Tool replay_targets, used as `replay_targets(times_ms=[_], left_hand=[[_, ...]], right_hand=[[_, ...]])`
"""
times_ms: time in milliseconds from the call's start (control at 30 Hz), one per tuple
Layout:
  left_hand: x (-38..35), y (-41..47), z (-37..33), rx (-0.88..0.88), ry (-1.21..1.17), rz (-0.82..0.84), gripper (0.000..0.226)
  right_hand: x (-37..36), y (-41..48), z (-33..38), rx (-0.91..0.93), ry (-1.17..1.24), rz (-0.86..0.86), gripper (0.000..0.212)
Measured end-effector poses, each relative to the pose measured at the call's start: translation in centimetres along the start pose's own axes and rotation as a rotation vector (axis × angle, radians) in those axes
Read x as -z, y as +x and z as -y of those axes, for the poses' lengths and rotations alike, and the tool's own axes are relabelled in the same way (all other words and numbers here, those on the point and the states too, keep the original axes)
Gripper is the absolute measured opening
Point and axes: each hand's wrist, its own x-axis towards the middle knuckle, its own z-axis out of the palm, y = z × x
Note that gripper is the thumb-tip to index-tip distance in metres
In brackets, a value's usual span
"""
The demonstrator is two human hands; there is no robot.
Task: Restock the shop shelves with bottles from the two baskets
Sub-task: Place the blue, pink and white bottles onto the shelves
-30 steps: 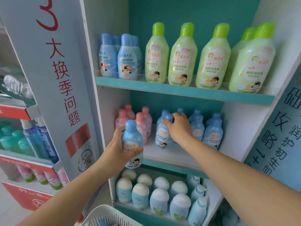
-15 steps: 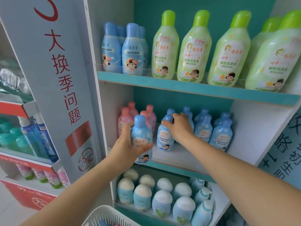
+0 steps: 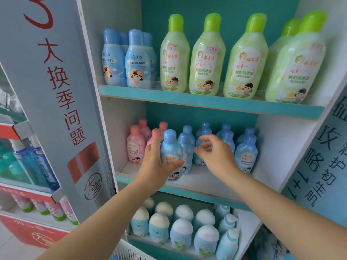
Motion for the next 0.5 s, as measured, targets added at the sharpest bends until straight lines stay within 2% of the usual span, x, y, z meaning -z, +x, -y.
replay_targets(times_ms=[233,500], left_hand=[[-2.3,0.9,0.4,0.01,0.06,0.015,0.068],[-3.5,1.0,1.7,0.02,0.147,0.077,0.068]], right_hand=[[2.1,-4.1,-2.3,0.015,0.051,-0.006,0.024],[2.5,-4.8,-3.3,0.014,0.127,0.011,0.02]])
